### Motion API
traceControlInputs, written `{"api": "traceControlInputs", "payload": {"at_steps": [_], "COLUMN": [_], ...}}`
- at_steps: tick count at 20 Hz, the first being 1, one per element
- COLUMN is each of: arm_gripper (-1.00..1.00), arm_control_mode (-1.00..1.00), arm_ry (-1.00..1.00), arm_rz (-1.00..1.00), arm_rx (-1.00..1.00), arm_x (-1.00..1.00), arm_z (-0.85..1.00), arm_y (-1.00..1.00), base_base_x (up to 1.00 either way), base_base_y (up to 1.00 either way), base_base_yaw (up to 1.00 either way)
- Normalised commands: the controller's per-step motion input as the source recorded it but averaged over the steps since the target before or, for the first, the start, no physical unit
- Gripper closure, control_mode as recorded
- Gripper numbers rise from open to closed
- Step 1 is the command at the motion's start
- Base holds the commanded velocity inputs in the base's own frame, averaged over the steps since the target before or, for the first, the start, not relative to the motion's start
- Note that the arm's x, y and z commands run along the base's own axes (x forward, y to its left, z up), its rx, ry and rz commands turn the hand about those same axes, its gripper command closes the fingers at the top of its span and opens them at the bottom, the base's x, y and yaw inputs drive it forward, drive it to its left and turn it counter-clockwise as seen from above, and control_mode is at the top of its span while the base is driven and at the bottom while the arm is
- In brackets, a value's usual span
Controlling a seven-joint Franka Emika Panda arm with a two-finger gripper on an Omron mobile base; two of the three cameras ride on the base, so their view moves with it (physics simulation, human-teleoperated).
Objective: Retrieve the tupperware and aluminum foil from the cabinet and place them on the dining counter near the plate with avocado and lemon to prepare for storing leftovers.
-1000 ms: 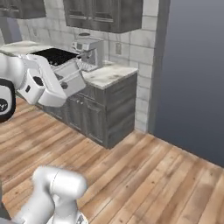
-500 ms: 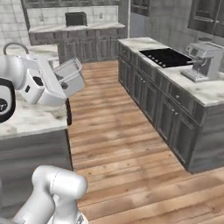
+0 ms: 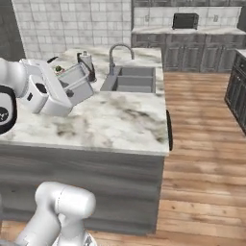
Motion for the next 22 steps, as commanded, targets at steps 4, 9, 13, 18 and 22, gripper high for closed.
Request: {"api": "traceControlInputs", "payload": {"at_steps": [4, 9, 13, 18, 22], "arm_gripper": [1.0, 1.0, 1.0, 1.0, 1.0], "arm_control_mode": [1.0, 1.0, 1.0, 1.0, 1.0], "arm_ry": [0.0, 0.0, 0.0, 0.0, 0.0], "arm_rz": [0.0, 0.0, 0.0, 0.0, 0.0], "arm_rx": [0.0, 0.0, 0.0, 0.0, 0.0], "arm_x": [0.0, 0.0, 0.0, 0.0, 0.0], "arm_z": [0.0, 0.0, 0.0, 0.0, 0.0], "arm_y": [0.0, 0.0, 0.0, 0.0, 0.0], "base_base_x": [0.16, 0.08, 0.04, 0.08, 0.0], "base_base_y": [1.0, 1.0, 1.0, 1.0, 1.0], "base_base_yaw": [0.43, 0.28, 0.06, -0.04, -0.27]}}
